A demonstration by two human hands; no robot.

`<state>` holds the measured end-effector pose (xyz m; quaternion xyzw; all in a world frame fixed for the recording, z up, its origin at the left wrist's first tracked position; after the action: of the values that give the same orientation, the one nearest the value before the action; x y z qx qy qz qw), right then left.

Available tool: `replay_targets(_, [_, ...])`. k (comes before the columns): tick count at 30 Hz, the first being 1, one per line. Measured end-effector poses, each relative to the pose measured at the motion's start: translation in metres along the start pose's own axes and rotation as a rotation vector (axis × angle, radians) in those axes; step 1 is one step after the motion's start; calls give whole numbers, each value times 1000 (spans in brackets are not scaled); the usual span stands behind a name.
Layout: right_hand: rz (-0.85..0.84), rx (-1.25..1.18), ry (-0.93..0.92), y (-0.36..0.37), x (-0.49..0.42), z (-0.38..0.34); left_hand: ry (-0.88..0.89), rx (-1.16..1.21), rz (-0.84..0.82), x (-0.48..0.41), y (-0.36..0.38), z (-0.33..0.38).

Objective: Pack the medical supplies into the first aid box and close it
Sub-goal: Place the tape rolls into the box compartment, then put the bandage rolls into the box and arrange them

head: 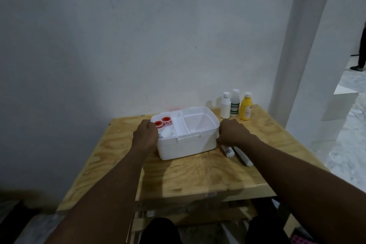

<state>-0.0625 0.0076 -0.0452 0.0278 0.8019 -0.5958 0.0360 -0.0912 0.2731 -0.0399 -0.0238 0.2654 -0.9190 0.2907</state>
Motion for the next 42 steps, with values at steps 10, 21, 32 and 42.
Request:
replay_targets(10, [81, 23, 19, 4, -7, 8, 53, -50, 5, -4, -2, -4])
replay_targets(21, [463, -539, 131, -84, -19, -33, 75, -85, 35, -11, 1, -6])
replay_targets(32, [152, -402, -76, -22, -1, -125, 114, -78, 24, -12, 3, -7])
replay_targets(42, [247, -254, -96, -5, 3, -133, 131, -82, 11, -13, 2, -9])
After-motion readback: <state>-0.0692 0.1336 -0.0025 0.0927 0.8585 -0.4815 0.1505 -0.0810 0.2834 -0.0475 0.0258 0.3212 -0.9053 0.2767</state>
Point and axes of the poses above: each hand's wrist, its own x-axis away from the middle knuckle, its own y-axis out of the palm, z = x × y, the point moved 2 cm from there along -x, towards the middle knuckle, and after that the axes turned 8 degrees about z, right-handed, at the moved point
